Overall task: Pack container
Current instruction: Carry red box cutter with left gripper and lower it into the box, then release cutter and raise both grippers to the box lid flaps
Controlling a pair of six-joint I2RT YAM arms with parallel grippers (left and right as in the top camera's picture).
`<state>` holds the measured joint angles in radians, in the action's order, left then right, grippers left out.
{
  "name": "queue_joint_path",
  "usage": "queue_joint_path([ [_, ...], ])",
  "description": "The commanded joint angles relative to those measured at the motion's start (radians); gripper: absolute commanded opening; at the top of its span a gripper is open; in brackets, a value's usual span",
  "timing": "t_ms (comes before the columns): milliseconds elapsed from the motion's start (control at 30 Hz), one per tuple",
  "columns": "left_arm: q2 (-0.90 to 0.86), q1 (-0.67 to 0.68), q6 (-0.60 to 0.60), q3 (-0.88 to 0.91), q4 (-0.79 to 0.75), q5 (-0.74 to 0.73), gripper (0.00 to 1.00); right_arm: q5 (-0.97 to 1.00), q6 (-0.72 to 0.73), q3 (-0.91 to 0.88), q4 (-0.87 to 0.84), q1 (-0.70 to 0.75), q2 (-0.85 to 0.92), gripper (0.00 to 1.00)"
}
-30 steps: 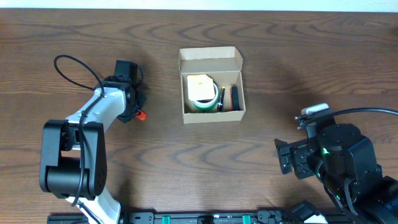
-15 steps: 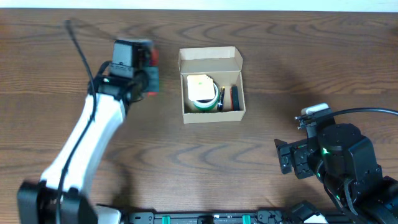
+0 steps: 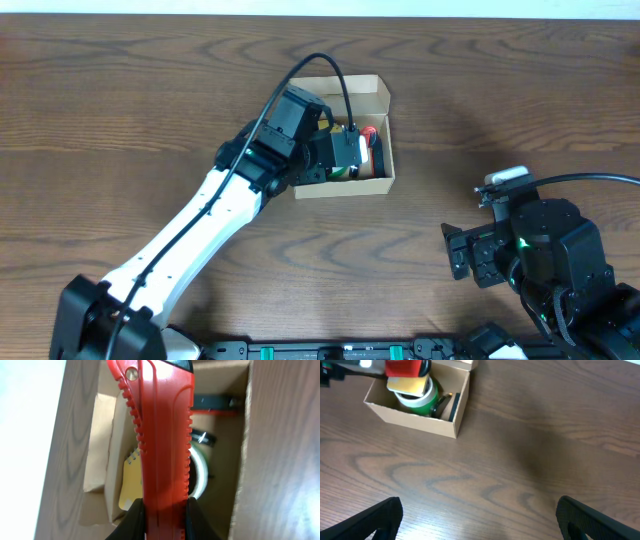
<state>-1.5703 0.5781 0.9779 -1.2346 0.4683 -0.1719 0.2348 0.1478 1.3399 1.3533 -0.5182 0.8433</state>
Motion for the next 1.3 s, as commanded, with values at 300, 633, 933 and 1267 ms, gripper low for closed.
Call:
queue_joint_path([
  [300,-0.071,0.048,0.098,0.003,-0.001,0.034,0.07,0.000,-0.014,0.001,0.001,0.007,0.000,0.99],
  [633,-0.039,0.051,-0.079,0.001,-0.002,0.105,0.80,0.000,-0.014,0.001,0.001,0.007,0.000,0.99],
  [933,0.146,0.048,-0.331,-0.014,-0.002,0.105,0.74,0.000,-0.014,0.001,0.001,0.007,0.000,0.99],
  [1267,0.227,-0.055,-0.626,-0.014,-0.001,0.097,0.12,0.000,-0.014,0.001,0.001,0.007,0.000,0.99],
])
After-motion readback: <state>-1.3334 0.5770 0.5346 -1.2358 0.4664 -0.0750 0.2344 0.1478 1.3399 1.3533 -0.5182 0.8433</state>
